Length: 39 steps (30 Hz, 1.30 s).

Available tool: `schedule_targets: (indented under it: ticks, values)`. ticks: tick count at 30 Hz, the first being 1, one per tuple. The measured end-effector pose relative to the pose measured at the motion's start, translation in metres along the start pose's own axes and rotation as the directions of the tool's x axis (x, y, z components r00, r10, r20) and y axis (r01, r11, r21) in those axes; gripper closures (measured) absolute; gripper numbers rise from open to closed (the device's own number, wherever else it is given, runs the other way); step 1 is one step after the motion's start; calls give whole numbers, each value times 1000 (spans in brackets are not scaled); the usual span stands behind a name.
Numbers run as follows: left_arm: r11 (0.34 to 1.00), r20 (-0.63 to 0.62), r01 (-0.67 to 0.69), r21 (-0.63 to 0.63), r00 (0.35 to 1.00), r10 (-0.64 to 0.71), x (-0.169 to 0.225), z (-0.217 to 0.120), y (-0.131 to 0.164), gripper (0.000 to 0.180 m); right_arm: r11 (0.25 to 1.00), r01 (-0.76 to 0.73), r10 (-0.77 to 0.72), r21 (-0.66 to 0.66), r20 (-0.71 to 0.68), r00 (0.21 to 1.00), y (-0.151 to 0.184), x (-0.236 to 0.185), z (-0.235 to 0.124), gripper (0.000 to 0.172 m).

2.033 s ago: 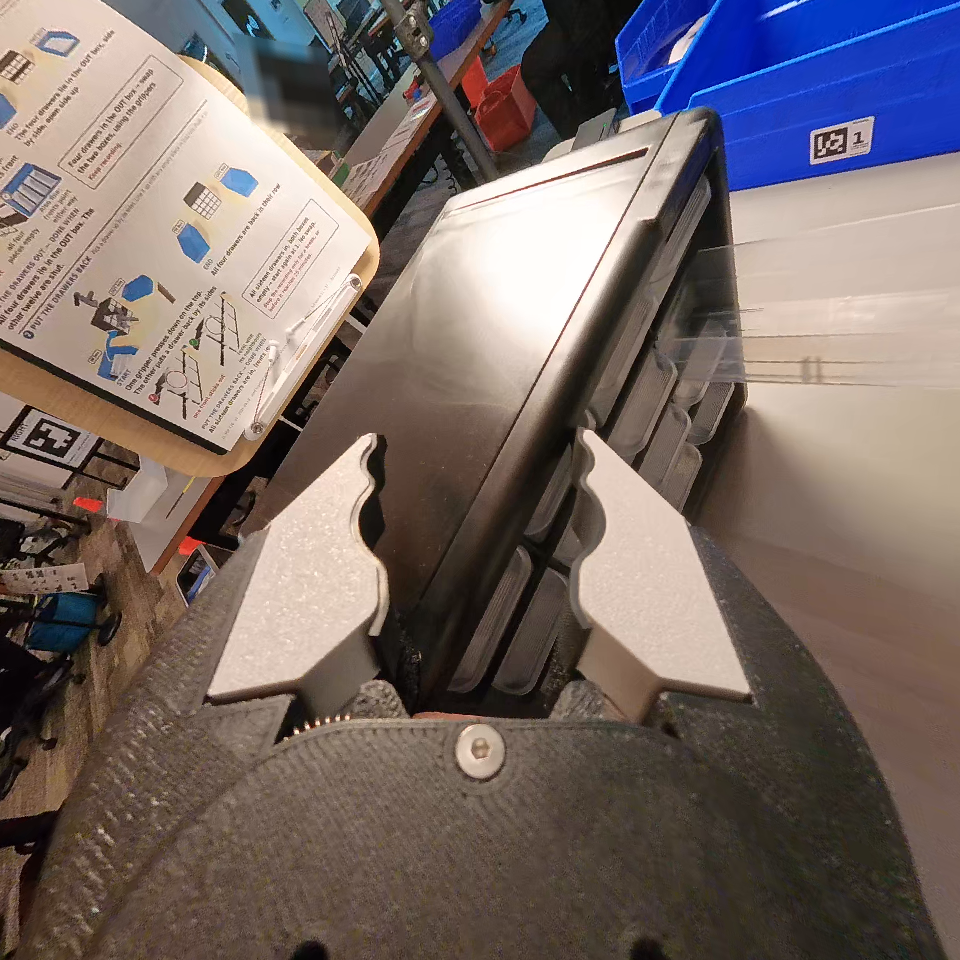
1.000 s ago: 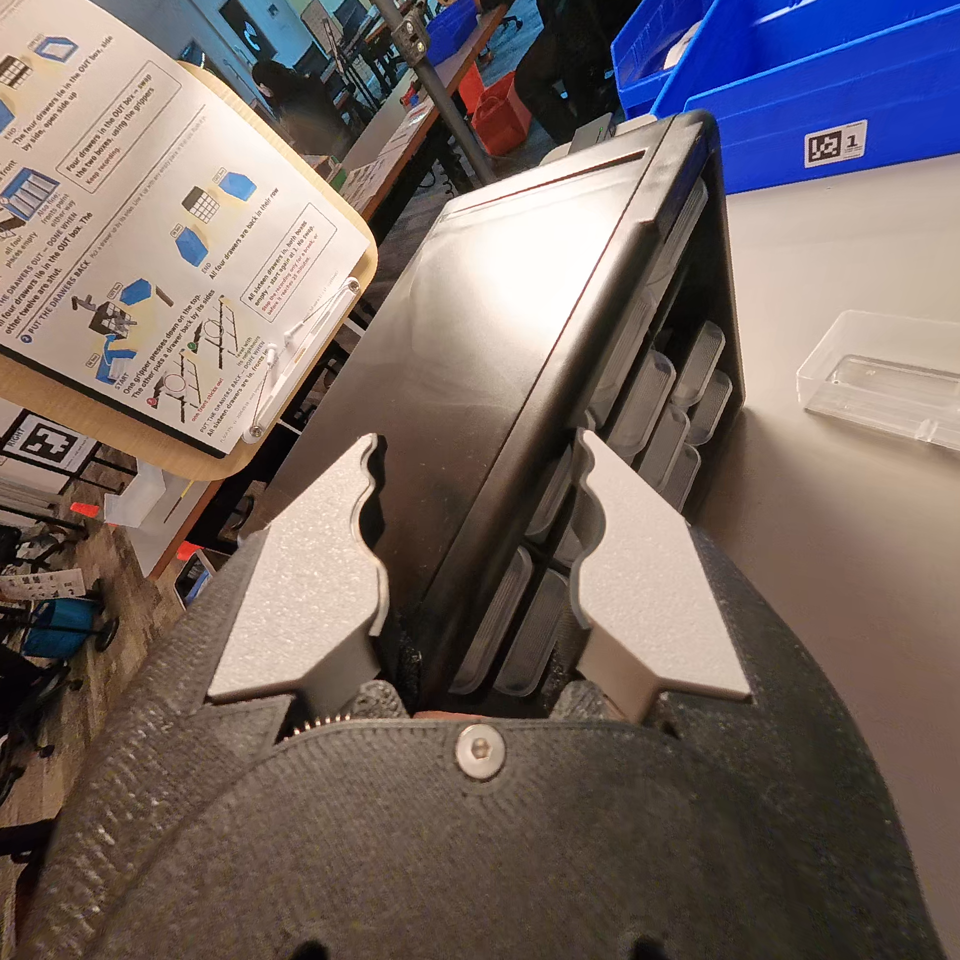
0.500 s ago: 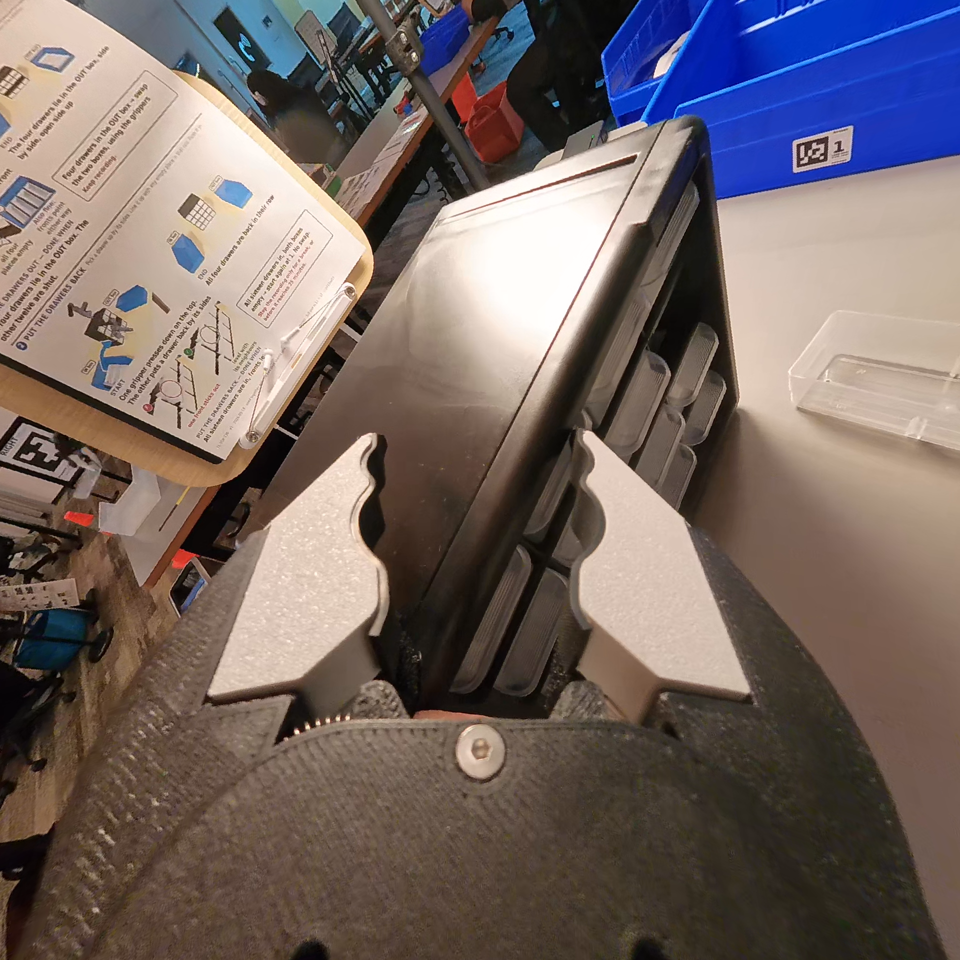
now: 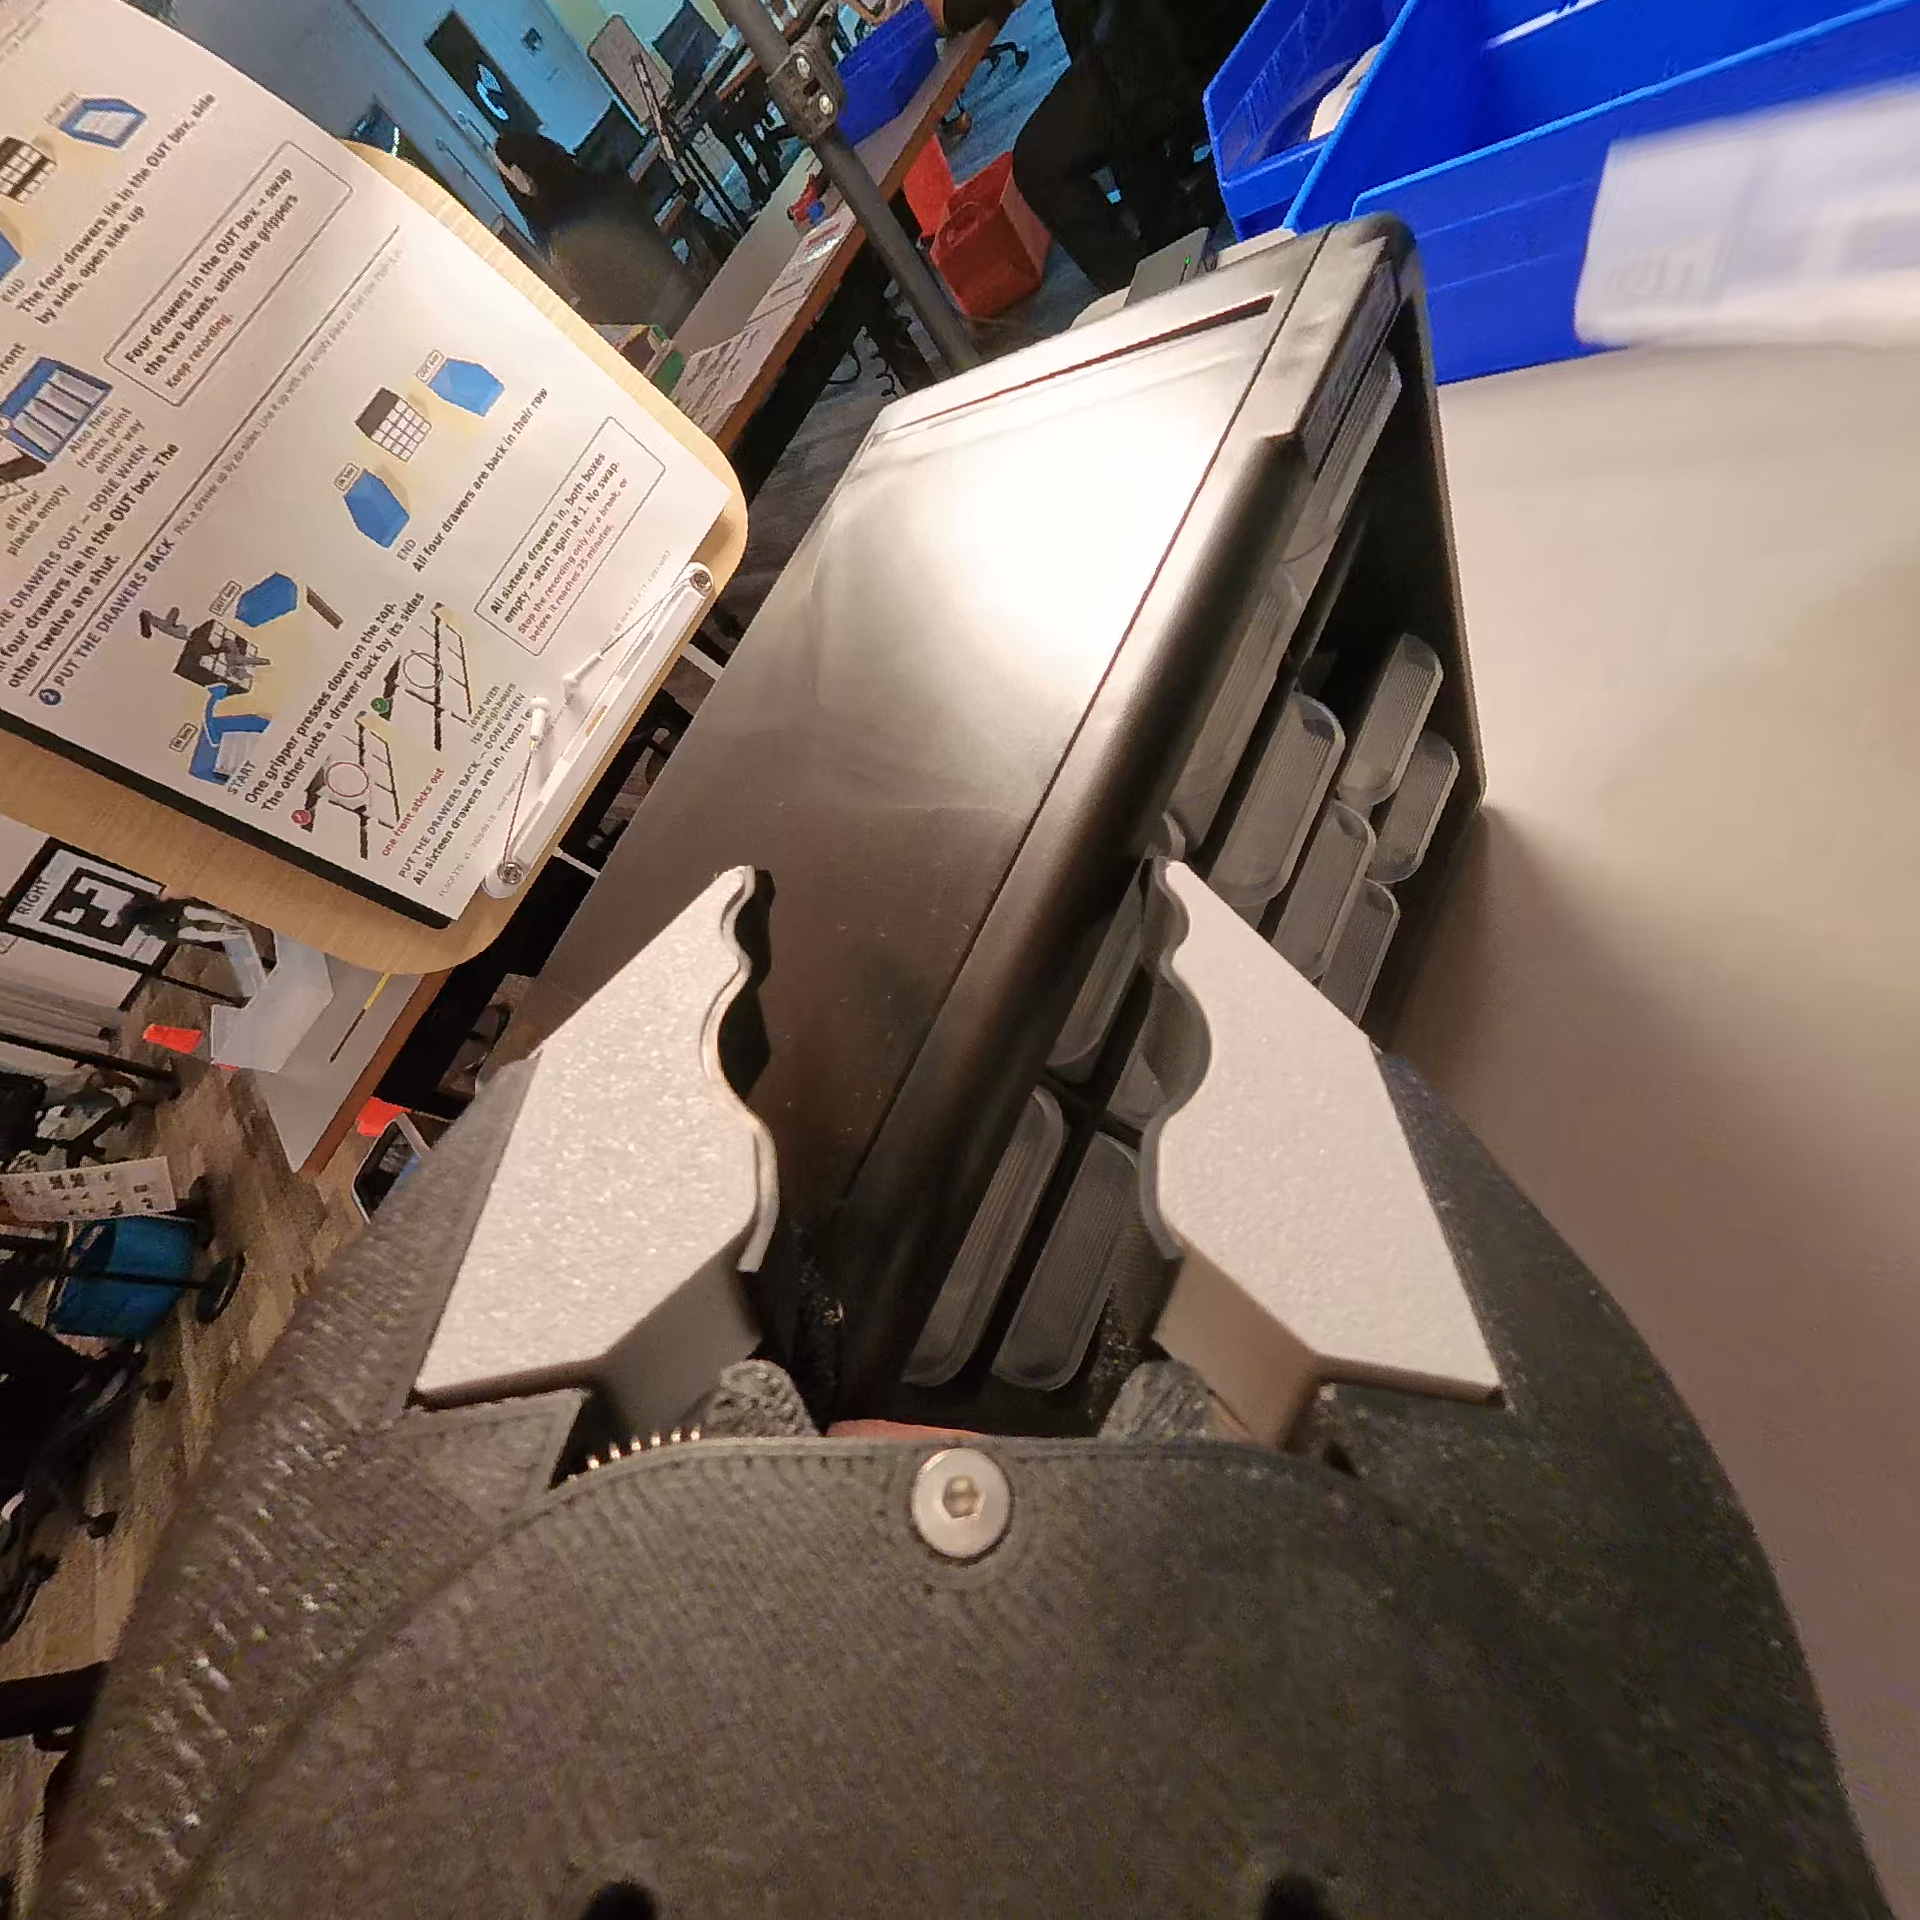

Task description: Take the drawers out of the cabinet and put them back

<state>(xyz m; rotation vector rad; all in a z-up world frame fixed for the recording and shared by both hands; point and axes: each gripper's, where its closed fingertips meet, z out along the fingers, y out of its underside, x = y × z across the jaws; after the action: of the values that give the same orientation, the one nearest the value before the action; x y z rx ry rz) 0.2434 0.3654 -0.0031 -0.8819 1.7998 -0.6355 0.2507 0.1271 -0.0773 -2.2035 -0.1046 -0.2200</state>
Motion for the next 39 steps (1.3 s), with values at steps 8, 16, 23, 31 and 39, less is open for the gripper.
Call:
schedule_targets:
  ticks: [8, 16, 23, 31, 39]
  values:
    - [1000, 5, 0, -6, 1000, 0, 0, 1, 0, 105, 945, -328, 311, 12, -349, 884, 19, 193, -56, 153]
    - [1000, 5, -2, -4, 1000, 2, 0, 0, 0, 105, 779, -610, 489, -146, -467, 737, 127, 291, 7, 152]
    - [1000, 0, -6, -4, 1000, 6, 0, 0, 0, 105, 747, -635, 500, -196, -463, 732, 147, 302, 45, 153]
    - [1000, 0, -9, -6, 1000, 9, 1, 0, 0, 105, 710, -699, 608, -86, -426, 670, 142, 309, 44, 132]
    - [1000, -8, -11, -6, 1000, 11, 1, 0, 0, 106, 816, -552, 574, 171, -344, 743, 45, 265, -15, 132]
